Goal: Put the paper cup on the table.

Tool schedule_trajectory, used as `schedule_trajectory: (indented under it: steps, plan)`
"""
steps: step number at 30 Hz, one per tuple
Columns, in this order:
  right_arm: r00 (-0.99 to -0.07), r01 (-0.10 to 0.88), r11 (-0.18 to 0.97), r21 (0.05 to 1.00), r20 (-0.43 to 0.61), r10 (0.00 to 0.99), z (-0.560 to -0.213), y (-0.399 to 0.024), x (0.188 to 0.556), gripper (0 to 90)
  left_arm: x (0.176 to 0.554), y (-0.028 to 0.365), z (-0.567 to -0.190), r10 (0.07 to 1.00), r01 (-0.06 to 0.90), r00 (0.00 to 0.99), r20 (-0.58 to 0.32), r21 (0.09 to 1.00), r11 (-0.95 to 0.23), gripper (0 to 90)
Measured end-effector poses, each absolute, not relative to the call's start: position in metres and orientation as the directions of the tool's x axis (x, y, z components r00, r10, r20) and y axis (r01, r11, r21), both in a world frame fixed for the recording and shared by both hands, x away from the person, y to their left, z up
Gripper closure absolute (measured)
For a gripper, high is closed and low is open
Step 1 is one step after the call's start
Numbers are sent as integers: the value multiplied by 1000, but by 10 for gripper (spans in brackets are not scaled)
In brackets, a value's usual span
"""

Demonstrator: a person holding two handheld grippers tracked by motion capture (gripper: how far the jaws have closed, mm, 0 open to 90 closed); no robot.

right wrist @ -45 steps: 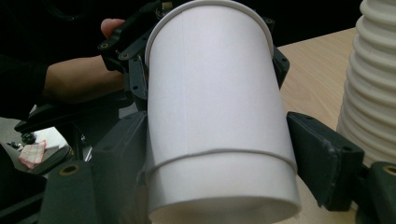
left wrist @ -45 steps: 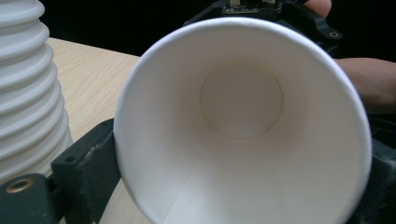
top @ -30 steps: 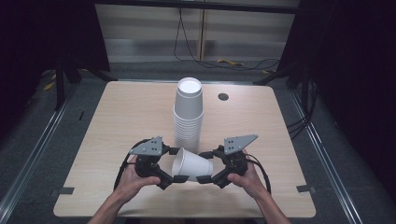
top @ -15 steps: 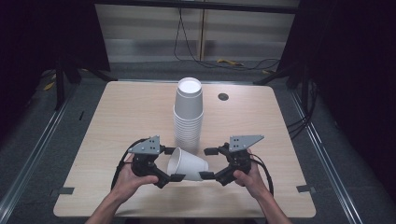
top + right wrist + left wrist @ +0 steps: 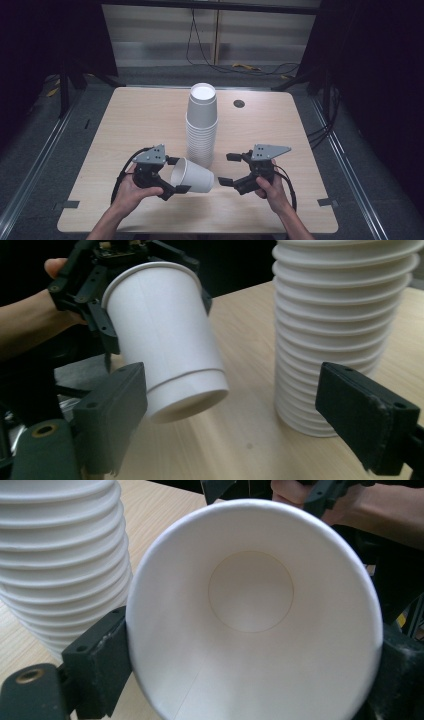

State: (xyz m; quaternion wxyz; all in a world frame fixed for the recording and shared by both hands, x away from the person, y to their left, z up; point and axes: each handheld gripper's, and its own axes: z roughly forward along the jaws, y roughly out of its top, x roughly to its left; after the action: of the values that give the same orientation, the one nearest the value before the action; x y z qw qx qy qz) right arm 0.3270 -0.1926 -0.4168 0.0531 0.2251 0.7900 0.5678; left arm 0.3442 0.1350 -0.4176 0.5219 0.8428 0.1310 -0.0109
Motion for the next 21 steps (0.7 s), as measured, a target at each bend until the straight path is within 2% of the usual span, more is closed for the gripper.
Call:
schedule_trajectory:
  steps: [6,21]
  plan:
    - [-864,282,249,927,133,485,-418,-198,323,135,346,143,-413,232,236,962,-145,867,-438,100]
    - [-838,291,236,927,128,530,-423,-204,321,136,348,166,-405,282,247,952,-119,844,-476,99]
